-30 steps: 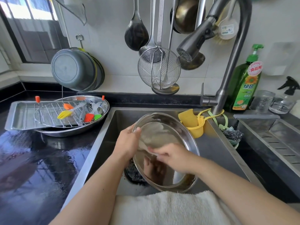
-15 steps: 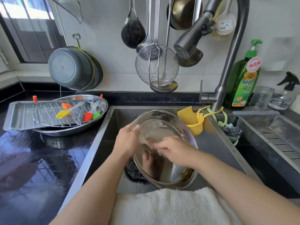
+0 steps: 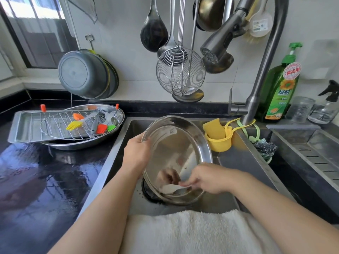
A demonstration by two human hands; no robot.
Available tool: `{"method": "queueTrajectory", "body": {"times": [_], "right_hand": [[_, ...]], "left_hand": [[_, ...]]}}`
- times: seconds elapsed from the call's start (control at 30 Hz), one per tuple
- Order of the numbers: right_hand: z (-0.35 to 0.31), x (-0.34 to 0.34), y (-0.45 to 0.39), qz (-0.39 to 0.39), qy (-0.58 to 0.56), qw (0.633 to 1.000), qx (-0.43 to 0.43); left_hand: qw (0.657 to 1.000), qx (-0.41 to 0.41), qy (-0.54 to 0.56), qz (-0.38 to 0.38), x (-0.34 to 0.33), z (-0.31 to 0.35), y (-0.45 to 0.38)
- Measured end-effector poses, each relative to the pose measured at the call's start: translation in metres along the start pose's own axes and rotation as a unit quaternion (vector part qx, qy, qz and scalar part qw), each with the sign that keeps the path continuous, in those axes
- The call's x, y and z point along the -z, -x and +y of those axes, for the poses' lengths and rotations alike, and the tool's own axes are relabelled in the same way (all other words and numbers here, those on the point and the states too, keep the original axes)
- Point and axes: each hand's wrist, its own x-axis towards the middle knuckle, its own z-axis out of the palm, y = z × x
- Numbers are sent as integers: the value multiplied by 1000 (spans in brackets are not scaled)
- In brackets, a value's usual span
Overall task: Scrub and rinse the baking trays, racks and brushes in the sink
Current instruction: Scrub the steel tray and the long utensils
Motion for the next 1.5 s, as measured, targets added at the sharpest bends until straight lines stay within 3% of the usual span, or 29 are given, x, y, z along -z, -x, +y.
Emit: {"method": "queueTrajectory", "body": {"times": [0.1, 0.2, 0.27, 0.43, 0.53, 0.63, 0.73, 0.87, 0.9, 1.0, 1.03, 1.13, 1.17, 1.27, 1.3, 1.4, 1.43, 1.5], "right_hand": [[-3, 6, -11, 108, 26, 994, 17], [-13, 14, -28, 226, -34, 973, 38], [-12, 11, -28, 208, -67, 975, 41], [1, 5, 2, 22, 20, 999, -13], [-1, 9, -1, 99, 54, 994, -12], [-5, 14, -19, 229, -13, 973, -3], [-9, 7, -22, 219, -63, 974, 20], [15, 18, -19, 316, -58, 937, -138], [16, 18, -16, 308, -61, 941, -129], [-7, 0, -8, 184, -65, 981, 16], [-7, 0, -9, 187, -58, 981, 16], [16, 19, -19, 311, -58, 939, -137], [17, 18, -17, 308, -61, 940, -133], [-16, -1, -6, 187, -57, 981, 14], [-16, -2, -7, 192, -48, 980, 18], [11, 15, -19, 300, -46, 944, -132], [12, 14, -19, 286, -50, 949, -120], [-8, -1, -11, 183, -64, 981, -16]], "left_hand": [[1000, -3, -17, -2, -3, 3, 1], [999, 24, 14, -24, -7, 1, 4], [999, 37, 27, -23, -6, -2, 2], [999, 31, -24, 30, 2, 4, -3], [998, 20, -39, 41, 1, 4, -1], [999, 17, -38, 30, -4, 0, -1], [999, 26, -11, 21, -6, -3, -1], [999, 18, -1, 30, -7, -1, 0], [999, 19, 4, 31, -8, 0, 1], [999, 9, -9, 41, -6, -1, 0], [999, 8, -14, 44, -6, 0, 1], [999, 9, 4, 42, -6, 0, 1], [999, 12, 7, 45, -6, 1, 2], [998, 9, 5, 59, -2, 0, 1], [998, 10, 3, 66, -1, 1, 1], [997, 19, 17, 75, 0, 0, 3], [996, 23, 19, 79, 0, 1, 4], [995, 27, 24, 88, 2, 1, 4]]}}
